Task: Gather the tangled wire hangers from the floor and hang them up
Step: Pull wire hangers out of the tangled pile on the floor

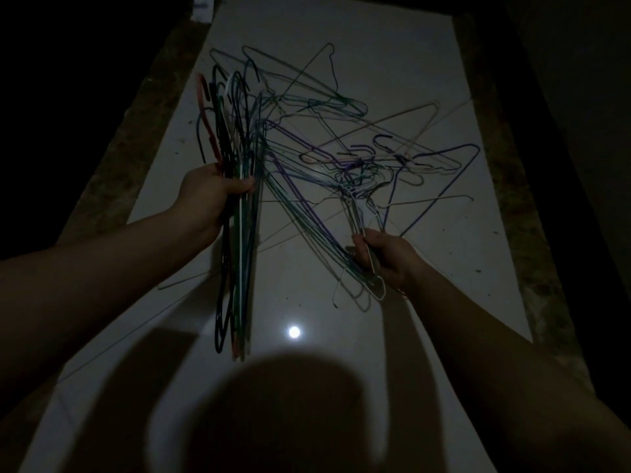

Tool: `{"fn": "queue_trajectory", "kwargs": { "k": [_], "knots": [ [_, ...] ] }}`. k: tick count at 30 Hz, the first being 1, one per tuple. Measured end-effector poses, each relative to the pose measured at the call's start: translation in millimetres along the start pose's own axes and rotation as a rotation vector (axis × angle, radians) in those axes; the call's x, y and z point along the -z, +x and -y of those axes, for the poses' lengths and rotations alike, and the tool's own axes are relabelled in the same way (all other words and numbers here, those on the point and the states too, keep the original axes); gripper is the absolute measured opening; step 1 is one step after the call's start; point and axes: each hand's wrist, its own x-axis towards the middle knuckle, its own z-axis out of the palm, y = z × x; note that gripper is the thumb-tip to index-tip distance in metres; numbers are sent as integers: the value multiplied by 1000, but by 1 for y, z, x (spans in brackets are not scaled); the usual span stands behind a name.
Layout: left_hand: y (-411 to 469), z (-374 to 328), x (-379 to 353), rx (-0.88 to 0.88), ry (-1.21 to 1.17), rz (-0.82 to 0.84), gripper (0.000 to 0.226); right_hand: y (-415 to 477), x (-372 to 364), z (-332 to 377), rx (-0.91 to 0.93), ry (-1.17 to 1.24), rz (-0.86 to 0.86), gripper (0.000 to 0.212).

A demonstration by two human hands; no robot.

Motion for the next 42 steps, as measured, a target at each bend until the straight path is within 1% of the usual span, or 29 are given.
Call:
{"fn": "queue_trajectory", "kwargs": {
  "k": [2, 4, 5, 6, 8, 9, 10, 11, 13, 15, 17, 21, 26, 28, 31, 33, 35, 37, 39, 40, 41, 42],
  "knots": [
    [-1, 0, -2, 7, -5, 7, 33, 2, 4, -1, 2, -75, 9, 9],
    [-2, 0, -4, 9, -6, 4, 36, -2, 6, -1, -35, -189, 103, 9],
    [-2, 0, -5, 10, -11, 3, 38, -6, 5, 0, -51, -193, 158, 3],
    [-2, 0, -5, 10, -18, 3, 38, -9, 5, 0, -47, -158, 183, 13],
    [-3, 0, -6, 3, -17, 7, 37, -8, 8, -1, 17, -60, 174, 47],
    [-3, 0, -6, -2, -9, 12, 36, -7, 9, -2, 57, -34, 140, 60],
    [-4, 1, -6, -6, -1, 15, 35, -7, 10, -3, 87, -24, 100, 68],
    [-4, 2, -7, -4, 5, 12, 34, -6, 11, -4, 105, -21, 60, 71],
    [-5, 3, -8, 7, 4, -4, 32, -7, 10, -5, 101, -15, 24, 67],
    [-6, 3, -11, 13, -12, -3, 32, -11, 10, -6, 67, -19, 35, 58],
    [-8, 3, -13, 13, -25, 0, 32, -17, 11, -7, 35, -72, 59, 50],
    [-10, 2, -14, 2, -38, 0, 32, -17, 19, -12, 1, -172, 19, 35],
    [-12, 0, -13, 0, -33, 13, 26, -18, 24, -9, 87, -316, -27, 56],
    [-13, 0, -14, -1, -37, 10, 24, -22, 24, -8, 122, -349, -19, 62],
    [-13, -1, -15, -3, -32, 18, 20, -24, 26, -10, 181, -377, -18, 65],
    [-13, -1, -15, -4, -27, 26, 19, -24, 28, -13, 219, -392, -36, 63],
    [-14, -1, -15, -7, -20, 28, 19, -26, 30, -17, 272, -440, -76, 58],
    [-16, -1, -16, -19, -8, 28, 21, -30, 29, -19, 329, -499, -169, 49],
    [-17, -2, -17, -23, -2, 24, 26, -35, 26, -20, 337, -503, -247, 32],
    [-18, -2, -17, -24, 6, 17, 27, -36, 26, -20, 317, -462, -240, 21],
    [-19, -3, -17, -26, 17, 8, 26, -39, 24, -19, 287, -392, -204, 15],
    [-19, -3, -17, -27, 24, 2, 24, -41, 25, -18, 244, -289, -156, 14]
  ]
}}
